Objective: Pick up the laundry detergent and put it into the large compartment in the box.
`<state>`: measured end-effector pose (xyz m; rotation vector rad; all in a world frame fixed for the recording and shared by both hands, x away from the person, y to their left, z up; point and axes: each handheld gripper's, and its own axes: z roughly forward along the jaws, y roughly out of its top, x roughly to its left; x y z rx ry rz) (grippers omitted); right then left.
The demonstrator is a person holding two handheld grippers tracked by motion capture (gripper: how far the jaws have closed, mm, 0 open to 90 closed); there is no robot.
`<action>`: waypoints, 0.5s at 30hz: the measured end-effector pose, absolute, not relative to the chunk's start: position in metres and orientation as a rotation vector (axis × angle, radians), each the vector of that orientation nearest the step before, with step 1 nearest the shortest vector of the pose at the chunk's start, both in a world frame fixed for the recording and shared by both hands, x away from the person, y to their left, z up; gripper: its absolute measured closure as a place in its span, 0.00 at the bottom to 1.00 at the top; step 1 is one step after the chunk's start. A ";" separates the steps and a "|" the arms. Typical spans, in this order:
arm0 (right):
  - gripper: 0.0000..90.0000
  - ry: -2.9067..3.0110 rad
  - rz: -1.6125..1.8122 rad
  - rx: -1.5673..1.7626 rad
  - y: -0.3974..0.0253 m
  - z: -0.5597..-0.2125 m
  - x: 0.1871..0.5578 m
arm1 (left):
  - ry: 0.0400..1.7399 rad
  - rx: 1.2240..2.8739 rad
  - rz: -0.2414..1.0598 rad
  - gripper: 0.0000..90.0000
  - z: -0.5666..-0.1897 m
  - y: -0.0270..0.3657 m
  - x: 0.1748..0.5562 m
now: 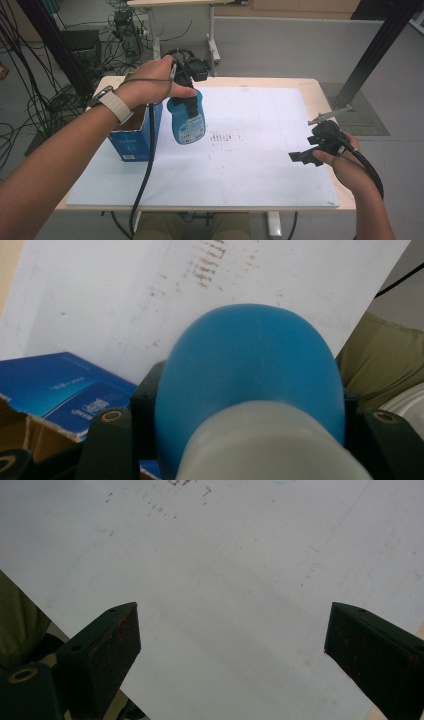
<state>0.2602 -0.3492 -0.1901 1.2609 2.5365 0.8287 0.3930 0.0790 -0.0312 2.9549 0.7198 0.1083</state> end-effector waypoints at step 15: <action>0.08 2.542 0.825 1.238 -0.344 -0.189 0.264 | 0.885 2.907 0.135 0.43 0.001 0.088 0.394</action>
